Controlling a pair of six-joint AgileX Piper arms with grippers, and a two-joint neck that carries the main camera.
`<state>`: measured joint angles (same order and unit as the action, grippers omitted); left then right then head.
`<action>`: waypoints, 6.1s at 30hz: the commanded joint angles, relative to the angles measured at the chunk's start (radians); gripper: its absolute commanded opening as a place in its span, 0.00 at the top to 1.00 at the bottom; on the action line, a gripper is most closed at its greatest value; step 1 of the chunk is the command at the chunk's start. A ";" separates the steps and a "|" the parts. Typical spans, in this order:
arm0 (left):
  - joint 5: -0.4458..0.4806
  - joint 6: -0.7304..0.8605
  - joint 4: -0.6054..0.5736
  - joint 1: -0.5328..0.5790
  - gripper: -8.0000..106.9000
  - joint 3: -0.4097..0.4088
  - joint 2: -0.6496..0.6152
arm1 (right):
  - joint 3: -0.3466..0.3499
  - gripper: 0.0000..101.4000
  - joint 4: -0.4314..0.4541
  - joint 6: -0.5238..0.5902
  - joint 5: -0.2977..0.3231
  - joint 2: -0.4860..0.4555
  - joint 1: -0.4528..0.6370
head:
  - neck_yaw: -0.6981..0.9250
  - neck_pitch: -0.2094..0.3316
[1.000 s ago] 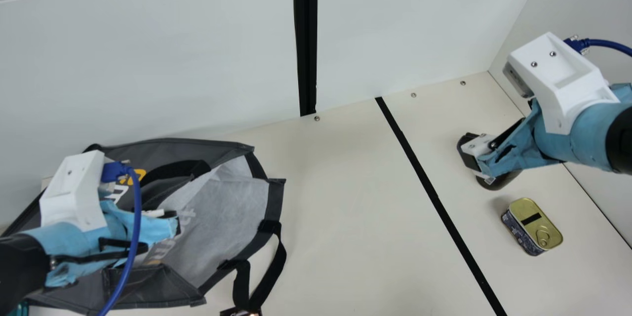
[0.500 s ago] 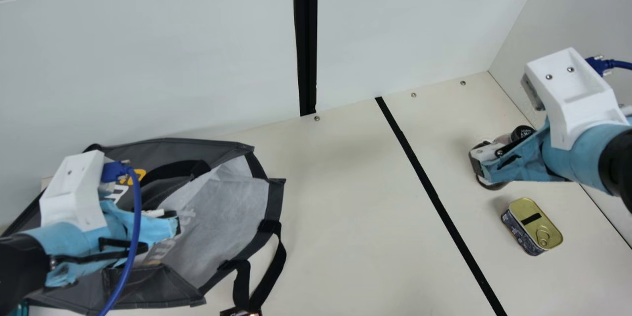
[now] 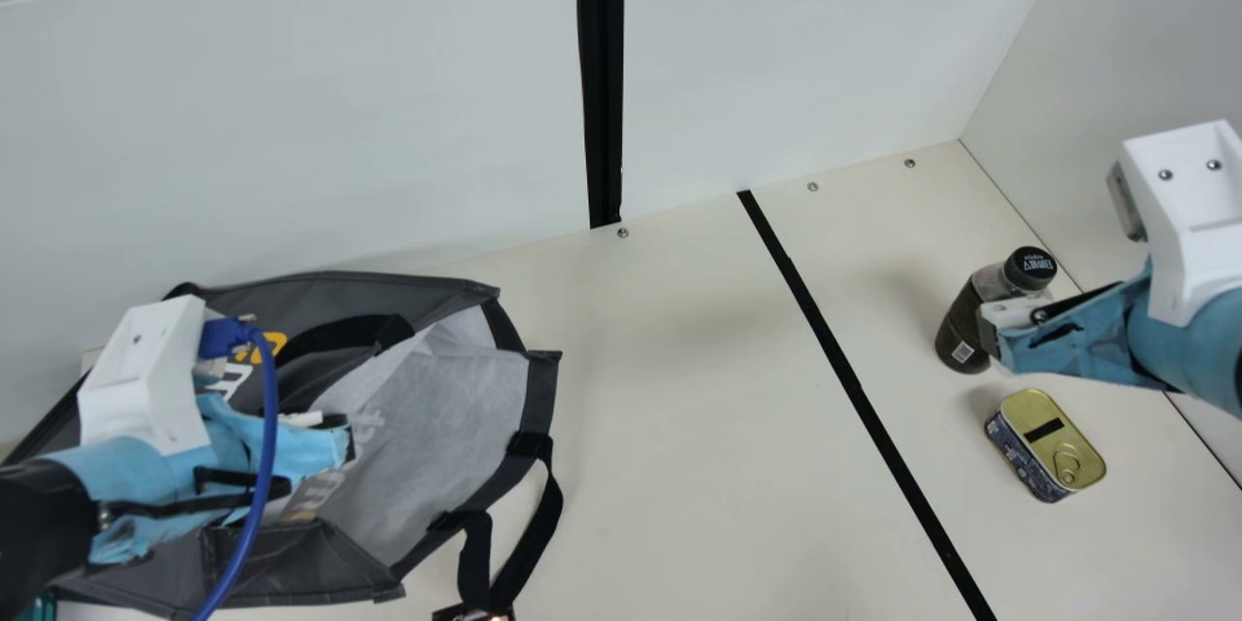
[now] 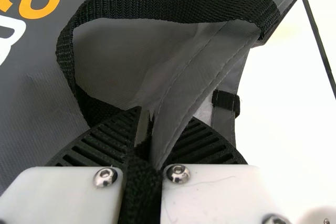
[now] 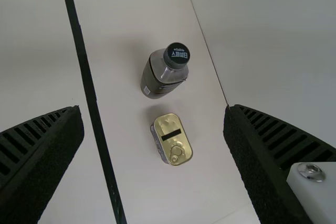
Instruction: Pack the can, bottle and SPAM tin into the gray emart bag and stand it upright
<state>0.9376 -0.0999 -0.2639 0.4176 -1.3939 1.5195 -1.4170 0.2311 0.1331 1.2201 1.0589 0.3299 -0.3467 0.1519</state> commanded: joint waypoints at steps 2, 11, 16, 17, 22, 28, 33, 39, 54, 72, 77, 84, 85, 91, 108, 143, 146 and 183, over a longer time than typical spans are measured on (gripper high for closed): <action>0.000 0.000 0.000 0.000 1.00 0.000 0.000 | 0.003 0.06 -0.007 0.007 0.000 -0.013 0.019 | -0.002 0.023; 0.000 0.000 0.000 0.000 1.00 0.000 0.000 | 0.012 0.06 -0.024 0.042 0.000 -0.050 0.076 | -0.002 0.023; 0.000 0.000 0.000 0.000 1.00 0.000 0.000 | 0.017 0.06 -0.034 0.056 0.000 -0.063 0.097 | -0.002 0.023; 0.000 0.000 0.000 0.000 1.00 0.000 0.000 | 0.018 0.06 -0.035 0.057 0.000 -0.065 0.099 | -0.002 0.023; 0.000 0.000 0.000 0.000 1.00 0.000 0.000 | 0.021 0.06 -0.039 0.057 0.000 -0.070 0.103 | -0.002 0.023; 0.000 0.000 0.000 0.000 1.00 0.000 0.000 | 0.018 0.06 -0.039 0.054 0.000 -0.066 0.100 | -0.002 0.023; 0.000 0.000 0.000 0.000 1.00 0.000 0.000 | 0.004 0.06 -0.036 0.052 0.000 -0.048 0.096 | -0.002 0.023; 0.000 0.000 0.000 0.000 1.00 0.000 0.000 | -0.028 0.06 -0.035 0.051 0.000 -0.013 0.096 | -0.002 0.023; 0.000 0.000 0.000 0.000 1.00 0.000 0.000 | -0.111 0.06 -0.075 0.041 0.000 0.105 0.113 | -0.002 0.023; 0.000 0.000 0.000 0.000 1.00 0.000 0.000 | -0.213 0.06 -0.182 0.121 0.000 0.265 0.228 | -0.002 0.023; 0.000 0.000 0.000 0.000 1.00 0.000 0.000 | -0.237 0.06 -0.213 0.156 0.000 0.311 0.265 | -0.002 0.023; 0.000 0.000 0.000 0.000 1.00 0.000 0.000 | -0.261 0.06 -0.258 0.209 0.000 0.374 0.312 | -0.002 0.023; 0.000 0.000 0.000 0.000 1.00 0.000 0.000 | -0.264 0.06 -0.265 0.216 0.000 0.383 0.318 | -0.002 0.023; 0.000 0.000 0.000 0.000 1.00 0.000 0.000 | -0.278 0.06 -0.302 0.256 0.000 0.438 0.349 | -0.002 0.023; 0.000 0.000 0.000 0.000 1.00 0.000 0.000 | -0.314 0.06 -0.354 0.322 0.000 0.581 0.379 | -0.002 0.023; 0.000 0.000 0.000 0.000 1.00 0.000 0.000 | -0.330 0.06 -0.327 0.345 0.000 0.746 0.337 | -0.002 0.023; 0.000 0.000 0.000 0.000 1.00 0.000 0.000 | -0.327 0.06 -0.323 0.342 0.000 0.752 0.333 | -0.002 0.023; 0.000 0.000 0.000 0.000 1.00 0.000 0.000 | -0.410 1.00 -0.396 0.417 0.000 0.777 0.303 | -0.002 0.023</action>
<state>0.9376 -0.0999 -0.2639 0.4176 -1.3939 1.5195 -1.8253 -0.1581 0.5471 1.2236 1.8391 0.6341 -0.3482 0.1519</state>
